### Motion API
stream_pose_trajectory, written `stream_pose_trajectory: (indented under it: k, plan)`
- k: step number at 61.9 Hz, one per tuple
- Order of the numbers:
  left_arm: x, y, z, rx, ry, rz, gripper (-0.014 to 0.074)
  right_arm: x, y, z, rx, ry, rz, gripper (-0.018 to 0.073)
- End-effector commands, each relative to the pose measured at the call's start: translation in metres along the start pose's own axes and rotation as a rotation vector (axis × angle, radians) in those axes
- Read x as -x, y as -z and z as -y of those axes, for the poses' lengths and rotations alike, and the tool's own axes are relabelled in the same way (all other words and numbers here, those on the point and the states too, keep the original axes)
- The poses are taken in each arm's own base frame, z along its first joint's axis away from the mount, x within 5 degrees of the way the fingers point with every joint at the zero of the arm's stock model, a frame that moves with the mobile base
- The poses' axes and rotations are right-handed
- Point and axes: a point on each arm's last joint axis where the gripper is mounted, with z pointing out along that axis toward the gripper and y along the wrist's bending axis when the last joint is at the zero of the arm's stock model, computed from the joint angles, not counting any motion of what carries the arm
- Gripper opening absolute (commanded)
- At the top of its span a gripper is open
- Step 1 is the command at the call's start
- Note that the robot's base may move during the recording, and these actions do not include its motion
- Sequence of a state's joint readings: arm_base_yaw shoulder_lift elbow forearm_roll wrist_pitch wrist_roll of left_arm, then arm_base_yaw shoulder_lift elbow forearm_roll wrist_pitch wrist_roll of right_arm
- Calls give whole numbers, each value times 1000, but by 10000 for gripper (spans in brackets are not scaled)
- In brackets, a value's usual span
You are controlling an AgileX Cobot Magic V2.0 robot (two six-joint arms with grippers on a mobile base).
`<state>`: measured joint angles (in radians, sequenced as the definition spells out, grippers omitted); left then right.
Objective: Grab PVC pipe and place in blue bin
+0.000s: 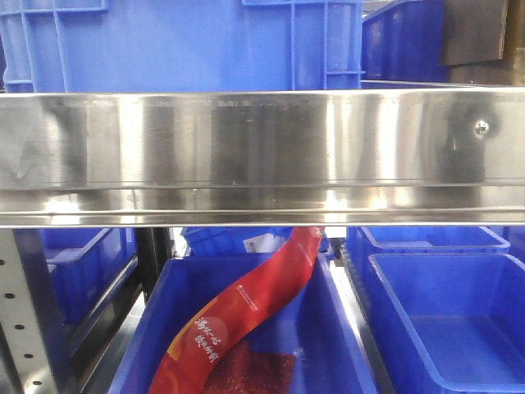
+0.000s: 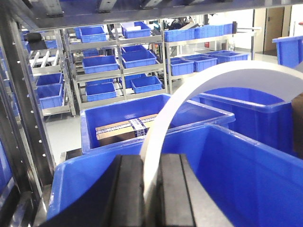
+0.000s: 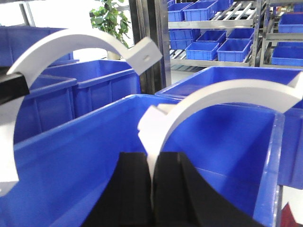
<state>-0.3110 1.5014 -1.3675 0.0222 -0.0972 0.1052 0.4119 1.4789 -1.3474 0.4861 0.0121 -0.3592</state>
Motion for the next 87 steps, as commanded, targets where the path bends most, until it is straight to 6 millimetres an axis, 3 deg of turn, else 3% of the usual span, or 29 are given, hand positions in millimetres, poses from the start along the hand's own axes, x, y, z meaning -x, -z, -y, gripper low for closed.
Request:
stream_pose_trajectory:
  k: [1,8,19,33,41,59,87]
  plan:
    - [6,0,1,0,-11,43,-111,5,0,0,-8,35,36,-83]
    - [6,0,-4,12,-12,44,-111,4,-2,1,-13,35,40,20]
    - [2,-1,-15,41,-14,22,-105,0,-7,2,-20,35,39,37]
    - [-3,-7,-18,48,-14,-4,132,2,-8,3,-29,35,62,37]
    - [-1,-9,-18,48,-14,-4,193,4,-8,2,-27,35,66,37]
    - [2,-6,-17,45,-16,-6,193,13,-6,0,-12,35,71,37]
    - [32,24,-15,36,-51,18,193,35,18,-4,-3,82,131,37]
